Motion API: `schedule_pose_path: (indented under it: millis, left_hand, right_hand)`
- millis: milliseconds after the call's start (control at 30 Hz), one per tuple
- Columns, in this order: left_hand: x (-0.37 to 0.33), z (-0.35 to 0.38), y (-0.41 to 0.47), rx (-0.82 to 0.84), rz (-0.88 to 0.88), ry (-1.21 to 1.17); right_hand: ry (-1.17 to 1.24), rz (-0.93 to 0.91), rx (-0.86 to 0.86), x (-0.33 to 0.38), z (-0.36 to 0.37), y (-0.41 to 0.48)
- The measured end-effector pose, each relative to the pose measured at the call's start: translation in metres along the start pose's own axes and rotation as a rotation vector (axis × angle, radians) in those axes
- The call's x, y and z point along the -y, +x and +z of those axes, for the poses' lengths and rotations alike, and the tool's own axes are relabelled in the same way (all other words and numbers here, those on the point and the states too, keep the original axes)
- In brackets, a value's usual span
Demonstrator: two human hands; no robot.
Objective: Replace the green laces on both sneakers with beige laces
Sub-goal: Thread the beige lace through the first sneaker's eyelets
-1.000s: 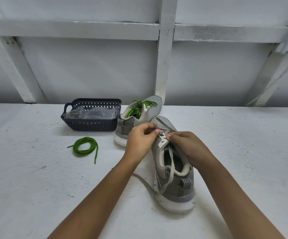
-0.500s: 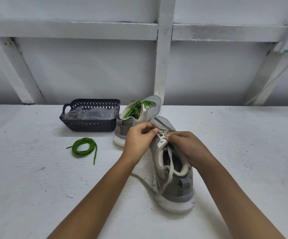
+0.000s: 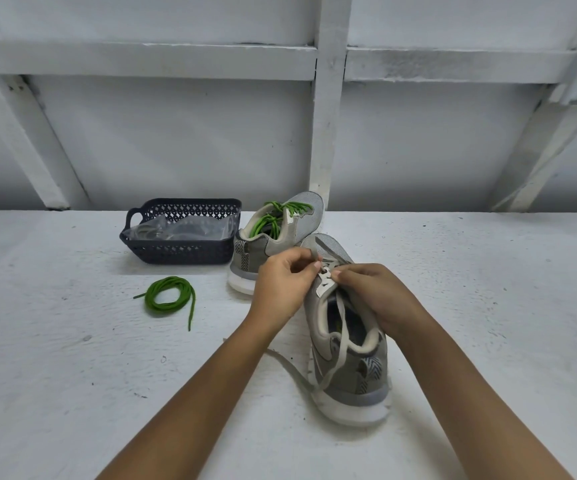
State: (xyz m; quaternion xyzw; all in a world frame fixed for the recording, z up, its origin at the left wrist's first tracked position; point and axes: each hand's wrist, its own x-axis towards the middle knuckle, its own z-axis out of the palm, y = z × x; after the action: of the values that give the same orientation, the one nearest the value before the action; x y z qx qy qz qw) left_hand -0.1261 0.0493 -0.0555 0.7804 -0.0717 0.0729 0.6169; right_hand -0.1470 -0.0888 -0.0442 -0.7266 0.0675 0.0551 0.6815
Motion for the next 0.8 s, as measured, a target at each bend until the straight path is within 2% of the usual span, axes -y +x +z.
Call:
schedule_pose_path:
  millis: [300,467,633,800]
  left_hand:
    - [-0.002,0.003,-0.002,-0.056,0.099,0.234]
    - [-0.007,-0.005,0.0,0.143,0.145,0.379]
    - [-0.009,-0.005,-0.013,0.263,0.1,0.357]
    - [-0.003,0.006,-0.025,0.146,0.089,0.35]
  right_hand:
    - [-0.049,-0.017,-0.024,0.002,0.002,-0.003]
    - [-0.213,-0.08,-0.038,0.003,0.001,-0.005]
    - [-0.323,-0.139,-0.032,0.004,0.003,-0.005]
    - [-0.541,-0.21,-0.059,0.0,0.002,0.0]
